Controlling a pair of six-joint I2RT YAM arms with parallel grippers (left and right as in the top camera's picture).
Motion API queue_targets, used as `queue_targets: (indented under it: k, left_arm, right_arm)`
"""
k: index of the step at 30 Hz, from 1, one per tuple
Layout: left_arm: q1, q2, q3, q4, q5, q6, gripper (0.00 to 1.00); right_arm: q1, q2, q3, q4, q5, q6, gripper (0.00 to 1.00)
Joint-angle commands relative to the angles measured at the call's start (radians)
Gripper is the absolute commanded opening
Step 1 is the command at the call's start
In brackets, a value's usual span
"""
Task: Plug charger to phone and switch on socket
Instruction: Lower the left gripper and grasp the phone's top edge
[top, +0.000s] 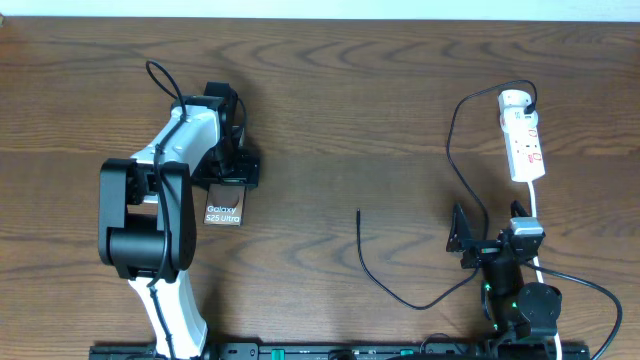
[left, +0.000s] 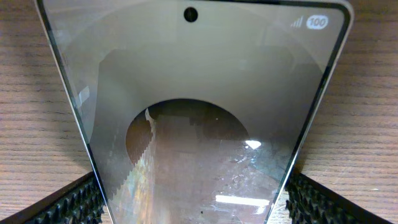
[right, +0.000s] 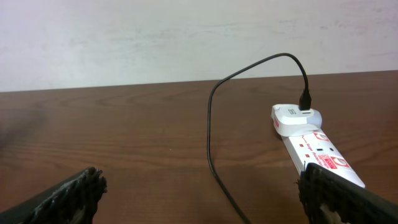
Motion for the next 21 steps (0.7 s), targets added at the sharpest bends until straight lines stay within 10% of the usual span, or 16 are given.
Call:
queue_targets:
  k: [1, 21]
  left_arm:
    - [0.000, 0.004, -0.021, 0.009, 0.005, 0.005, 0.91]
    - [0.001, 0.004, -0.021, 0.010, 0.005, 0.060, 0.91]
  right_arm:
    - [0.006, -0.005, -0.002, -0.004, 0.002, 0.014, 0.99]
    - [0.006, -0.005, -0.002, -0.004, 0.002, 0.014, 0.99]
